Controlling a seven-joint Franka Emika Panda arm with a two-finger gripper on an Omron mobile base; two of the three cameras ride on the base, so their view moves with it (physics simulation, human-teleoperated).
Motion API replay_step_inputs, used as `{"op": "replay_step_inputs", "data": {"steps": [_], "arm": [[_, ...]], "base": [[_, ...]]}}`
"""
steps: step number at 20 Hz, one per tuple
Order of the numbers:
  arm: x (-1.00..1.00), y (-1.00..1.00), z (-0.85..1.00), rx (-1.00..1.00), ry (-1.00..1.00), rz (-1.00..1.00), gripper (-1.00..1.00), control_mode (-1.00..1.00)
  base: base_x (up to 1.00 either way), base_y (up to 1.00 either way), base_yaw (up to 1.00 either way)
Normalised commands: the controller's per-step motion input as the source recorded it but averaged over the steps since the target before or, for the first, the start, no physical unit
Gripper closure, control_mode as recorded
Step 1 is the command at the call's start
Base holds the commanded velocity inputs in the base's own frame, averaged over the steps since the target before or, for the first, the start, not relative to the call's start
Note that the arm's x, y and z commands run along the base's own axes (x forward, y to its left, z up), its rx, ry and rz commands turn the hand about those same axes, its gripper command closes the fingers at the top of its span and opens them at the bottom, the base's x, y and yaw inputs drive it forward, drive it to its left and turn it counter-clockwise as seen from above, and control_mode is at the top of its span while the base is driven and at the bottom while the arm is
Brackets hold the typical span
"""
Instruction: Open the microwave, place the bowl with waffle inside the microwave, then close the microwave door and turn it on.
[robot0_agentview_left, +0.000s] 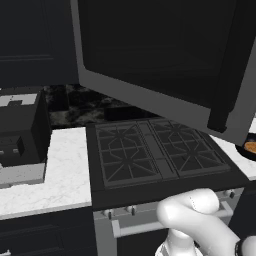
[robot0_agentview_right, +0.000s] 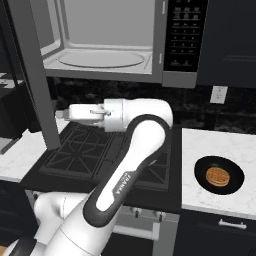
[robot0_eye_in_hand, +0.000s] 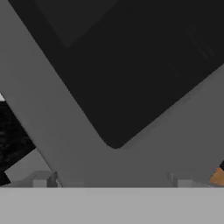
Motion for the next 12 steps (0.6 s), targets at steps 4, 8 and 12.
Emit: {"op": "replay_step_inputs", "data": {"steps": [4, 8, 12], "arm": [[-0.98, 1.0, 0.0, -0.1, -0.1, 0.0, -1.0, -1.0], [-0.74, 1.0, 0.05, -0.1, -0.1, 0.0, -1.0, -1.0], [-0.79, 0.91, 0.13, -0.04, -0.16, 0.0, -1.0, -1.0]], "base": [[0.0, 0.0, 0.0], [0.0, 0.0, 0.0], [0.0, 0.0, 0.0]]}}
